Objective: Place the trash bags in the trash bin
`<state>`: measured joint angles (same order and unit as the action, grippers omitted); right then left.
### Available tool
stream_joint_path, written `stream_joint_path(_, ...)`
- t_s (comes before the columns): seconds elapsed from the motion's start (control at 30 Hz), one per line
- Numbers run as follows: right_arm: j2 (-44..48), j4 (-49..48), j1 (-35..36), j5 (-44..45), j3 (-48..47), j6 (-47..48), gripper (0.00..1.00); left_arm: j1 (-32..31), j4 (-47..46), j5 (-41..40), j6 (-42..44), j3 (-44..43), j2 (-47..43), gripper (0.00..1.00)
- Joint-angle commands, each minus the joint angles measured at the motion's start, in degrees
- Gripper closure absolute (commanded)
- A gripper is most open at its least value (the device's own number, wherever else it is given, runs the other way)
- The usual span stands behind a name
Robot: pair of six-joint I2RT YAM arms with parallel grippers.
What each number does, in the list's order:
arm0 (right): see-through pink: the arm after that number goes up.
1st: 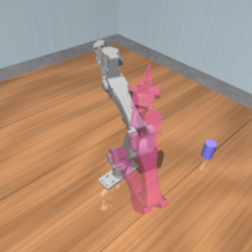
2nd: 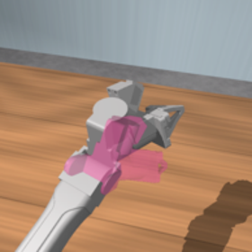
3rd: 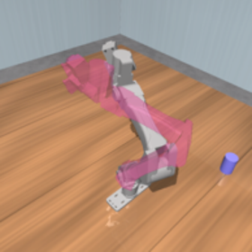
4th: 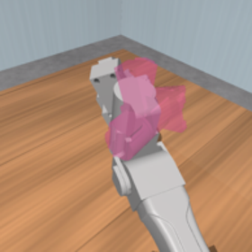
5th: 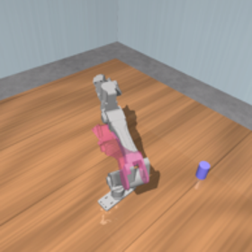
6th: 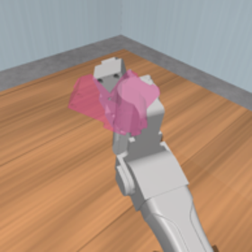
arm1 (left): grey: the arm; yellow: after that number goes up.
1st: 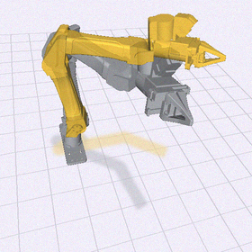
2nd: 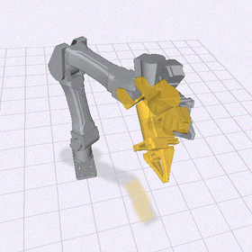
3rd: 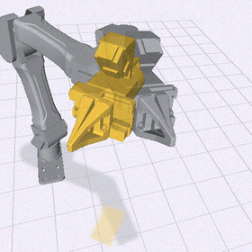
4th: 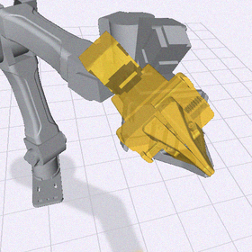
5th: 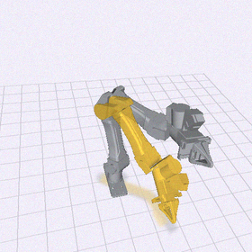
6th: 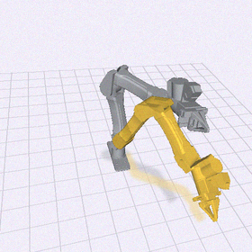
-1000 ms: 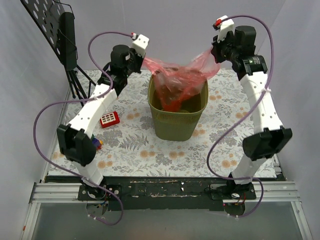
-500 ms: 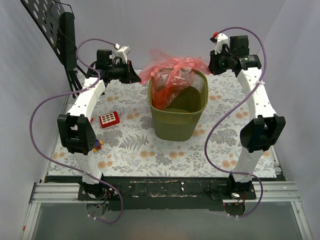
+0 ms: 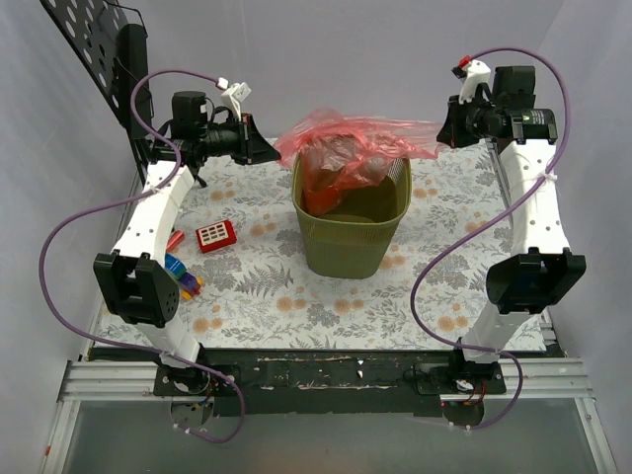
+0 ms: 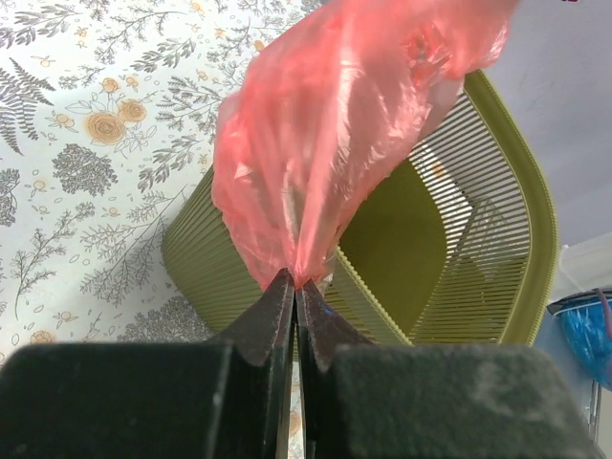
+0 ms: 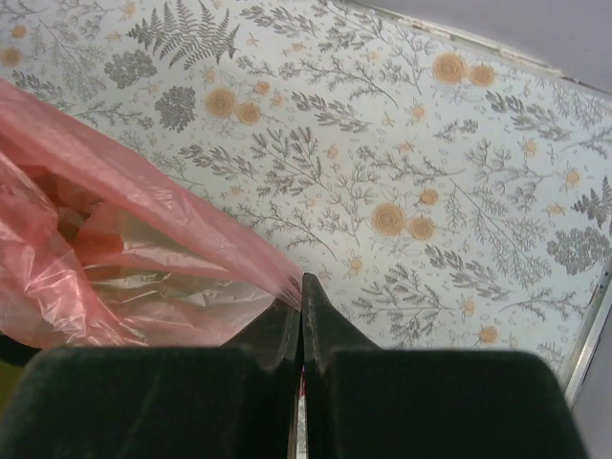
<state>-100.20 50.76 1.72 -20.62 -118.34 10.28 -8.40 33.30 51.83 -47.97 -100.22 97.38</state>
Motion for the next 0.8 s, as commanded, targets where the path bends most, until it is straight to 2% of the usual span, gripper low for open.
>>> stream_joint_path(0.0, 3.26, 2.76, -1.19, -2.14, 2.23, -1.49, 0.99, 0.23, 2.65, -1.55, 0.5, 1.52, -4.65, 1.0)
stream_joint_path(0.13, 4.31, 3.03, -2.75, -2.67, 4.69, -1.41, 0.99, 0.49, 4.23, -3.92, 0.33, 3.18, -5.62, 1.0)
stream_joint_path(0.27, 2.57, 0.66, -2.77, -3.02, 7.25, -2.54, 0.99, 0.93, 0.12, -5.6, -3.35, 6.27, -3.79, 1.0)
stream_joint_path(0.37, -2.53, 1.27, -2.77, -3.72, 1.39, -3.08, 0.99, 0.93, -3.41, -6.75, -5.2, 0.84, 1.12, 1.0)
stream_joint_path(0.5, -7.28, 2.41, -2.95, -4.69, -4.08, -2.37, 0.99, 0.93, -3.86, -3.6, -5.91, -8.13, 8.68, 1.0)
stream_joint_path(0.6, -7.73, 1.71, -3.03, -6.79, -3.74, -3.25, 0.99, 1.11, -4.99, -0.69, -7.22, -9.73, 11.24, 0.92)
stream_joint_path(0.67, -7.29, 0.92, -3.03, -7.85, -2.69, -4.3, 0.99, 1.55, -6.66, 1.59, -9.42, -8.24, 10.99, 0.8)
stream_joint_path(0.7, -7.03, 0.48, -3.03, -8.55, -2.07, -4.66, 0.99, 1.9, -7.36, 1.86, -10.82, -7.1, 10.55, 0.71)
stream_joint_path(0.77, -6.85, 0.56, -3.03, -9.78, -1.45, -5.1, 0.9, 2.6, -8.51, 2.74, -12.23, -3.59, 9.15, 0.6)
